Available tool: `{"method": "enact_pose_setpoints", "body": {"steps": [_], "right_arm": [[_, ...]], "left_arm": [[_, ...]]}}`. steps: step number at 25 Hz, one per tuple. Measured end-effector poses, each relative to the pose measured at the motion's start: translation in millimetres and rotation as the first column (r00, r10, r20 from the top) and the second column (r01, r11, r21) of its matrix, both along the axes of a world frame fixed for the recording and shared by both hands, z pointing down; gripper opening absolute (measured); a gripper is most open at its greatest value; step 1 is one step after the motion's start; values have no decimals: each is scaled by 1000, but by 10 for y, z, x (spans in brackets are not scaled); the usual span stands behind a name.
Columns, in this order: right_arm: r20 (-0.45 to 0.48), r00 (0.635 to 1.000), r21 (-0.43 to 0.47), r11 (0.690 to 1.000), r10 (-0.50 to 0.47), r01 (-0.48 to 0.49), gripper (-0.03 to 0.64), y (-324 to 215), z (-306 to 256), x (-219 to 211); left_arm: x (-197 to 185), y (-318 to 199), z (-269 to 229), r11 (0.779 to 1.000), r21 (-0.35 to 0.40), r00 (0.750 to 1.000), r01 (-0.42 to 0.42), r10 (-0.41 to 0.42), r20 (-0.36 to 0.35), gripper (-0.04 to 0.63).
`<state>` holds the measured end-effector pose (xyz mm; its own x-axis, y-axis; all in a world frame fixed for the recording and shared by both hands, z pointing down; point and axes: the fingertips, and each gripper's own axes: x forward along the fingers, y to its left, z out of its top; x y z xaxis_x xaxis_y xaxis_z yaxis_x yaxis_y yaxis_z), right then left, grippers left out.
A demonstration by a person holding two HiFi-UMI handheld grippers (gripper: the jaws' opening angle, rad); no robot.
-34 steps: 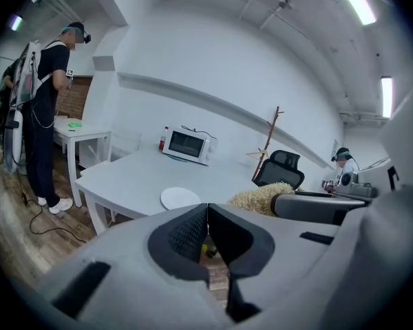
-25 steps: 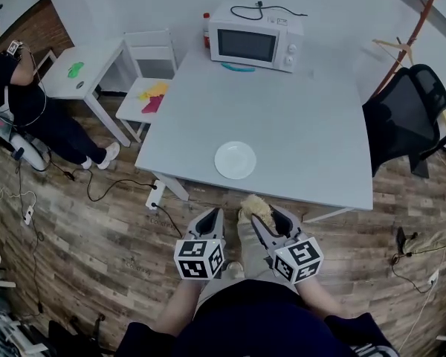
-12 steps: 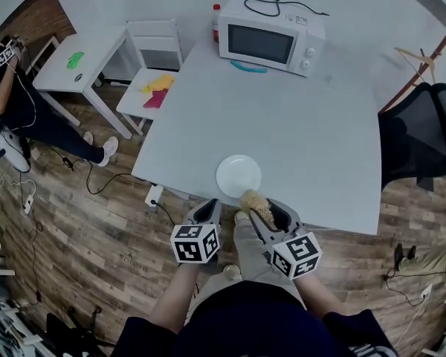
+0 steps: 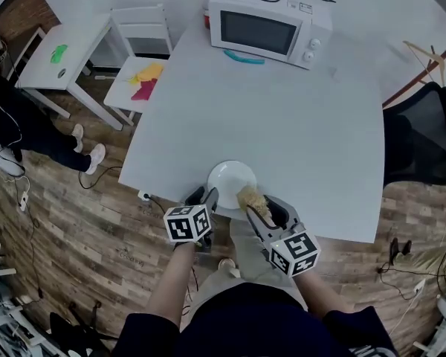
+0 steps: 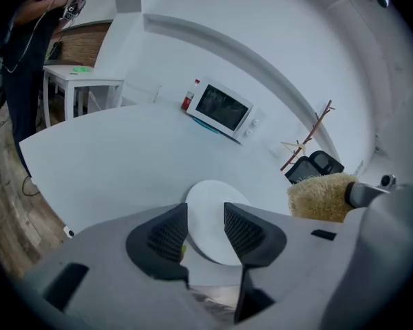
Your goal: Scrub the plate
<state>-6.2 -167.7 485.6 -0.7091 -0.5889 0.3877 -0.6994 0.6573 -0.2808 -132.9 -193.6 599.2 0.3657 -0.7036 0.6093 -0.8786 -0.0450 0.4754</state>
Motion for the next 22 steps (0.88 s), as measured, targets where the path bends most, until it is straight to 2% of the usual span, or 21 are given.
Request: {"method": "enact_pose_setpoints", "body": {"steps": [11,13,16,22], "right_arm": [[-4,1000,-28,1000,-14,14,181,-243,91,-15],[-6,1000,-31,999,-13,13,181,-252,105,-13],[-7,1000,-32,999,-12,12,181,-247,118,-15],[-8,1000,-21,1000,-2,2,181,-216,116,3]], "left_arm": [[26,-240,361,990,-134,1000,-30,28,-13,152],[26,-264,377,989,-145,999,-35,35,-2,146],[-7,-282,403,987,-156,998,-35,41,39,84],[-23,-259,389,991,-135,999,-15,21,42,78]]}}
